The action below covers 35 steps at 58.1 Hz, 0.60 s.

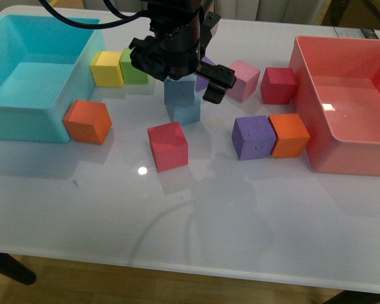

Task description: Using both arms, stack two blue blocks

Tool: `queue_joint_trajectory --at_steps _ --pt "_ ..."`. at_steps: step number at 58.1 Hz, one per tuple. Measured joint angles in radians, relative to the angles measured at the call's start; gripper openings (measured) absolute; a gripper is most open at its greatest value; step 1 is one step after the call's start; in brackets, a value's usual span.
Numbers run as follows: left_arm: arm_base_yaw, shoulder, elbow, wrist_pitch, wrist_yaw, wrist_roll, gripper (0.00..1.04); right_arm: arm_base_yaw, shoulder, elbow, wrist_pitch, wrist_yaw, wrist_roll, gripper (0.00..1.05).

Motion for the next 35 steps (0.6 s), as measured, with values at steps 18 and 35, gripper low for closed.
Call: queue_joint_trajectory --at_steps 18,35 --pt "0.005 -0.064 -0.117 0.030 0.008 -0.010 0.96 0.000 0.000 0.000 0.000 0.000 0.000 0.96" --pt "0.028 -0.152 -0.245 0.081 0.014 -0.023 0.96 0.000 0.000 0.000 0.000 0.000 0.000 0.96"
